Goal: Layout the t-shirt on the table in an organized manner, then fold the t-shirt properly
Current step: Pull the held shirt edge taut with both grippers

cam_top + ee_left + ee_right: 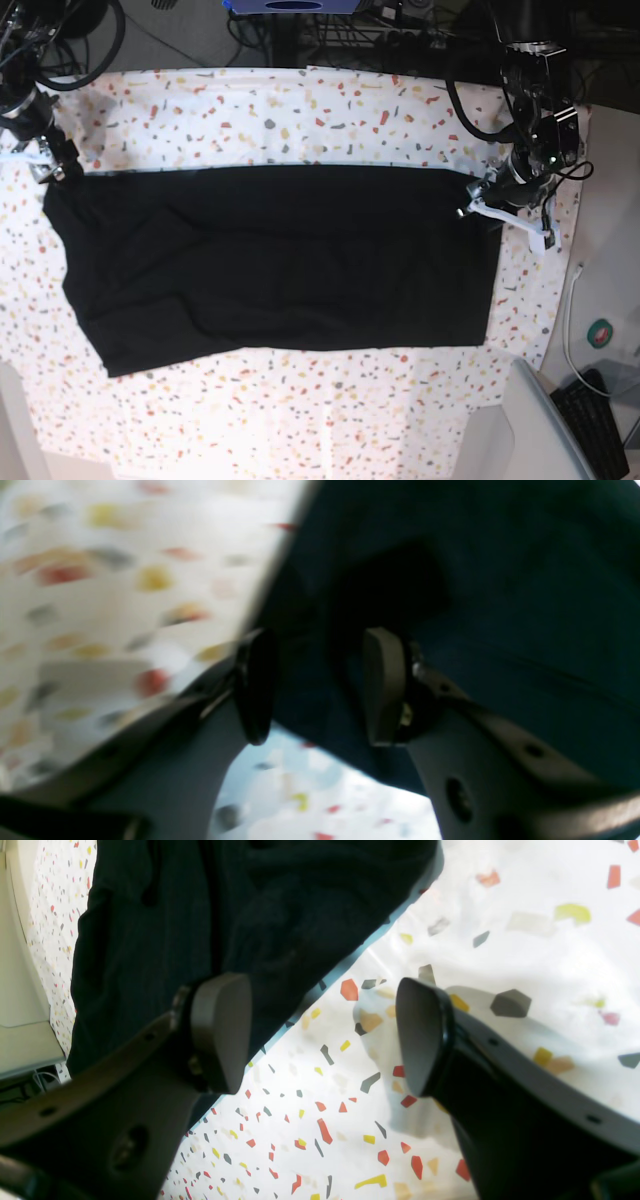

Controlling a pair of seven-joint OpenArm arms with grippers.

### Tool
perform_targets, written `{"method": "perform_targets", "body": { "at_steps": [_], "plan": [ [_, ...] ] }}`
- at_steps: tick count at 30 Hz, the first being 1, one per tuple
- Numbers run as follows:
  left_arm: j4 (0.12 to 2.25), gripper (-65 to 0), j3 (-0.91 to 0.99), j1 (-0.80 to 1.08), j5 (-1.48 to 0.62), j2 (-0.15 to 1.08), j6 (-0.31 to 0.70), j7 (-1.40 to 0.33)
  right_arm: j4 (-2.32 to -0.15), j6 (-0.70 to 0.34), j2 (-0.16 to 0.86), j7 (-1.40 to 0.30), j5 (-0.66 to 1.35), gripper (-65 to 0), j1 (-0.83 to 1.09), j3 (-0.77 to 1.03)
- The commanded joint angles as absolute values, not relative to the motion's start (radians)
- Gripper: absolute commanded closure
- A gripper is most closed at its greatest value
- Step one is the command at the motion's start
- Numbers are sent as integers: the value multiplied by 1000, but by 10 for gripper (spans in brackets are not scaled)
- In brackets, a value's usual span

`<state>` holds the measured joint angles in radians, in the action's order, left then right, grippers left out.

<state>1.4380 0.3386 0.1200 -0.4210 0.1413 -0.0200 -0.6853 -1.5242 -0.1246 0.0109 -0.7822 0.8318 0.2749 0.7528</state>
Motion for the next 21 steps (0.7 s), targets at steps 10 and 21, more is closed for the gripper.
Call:
{"method": "perform_targets", "body": {
  "at_steps": [10, 21],
  "plan": [
    [1402, -142, 355, 113, -430, 153, -21, -667, -1540, -137, 22, -769, 849, -425, 277, 759],
    [1471, 0, 357, 232, -432, 151, -22, -667, -1543, -137, 35, -776, 849, -425, 275, 754]
  ]
}}
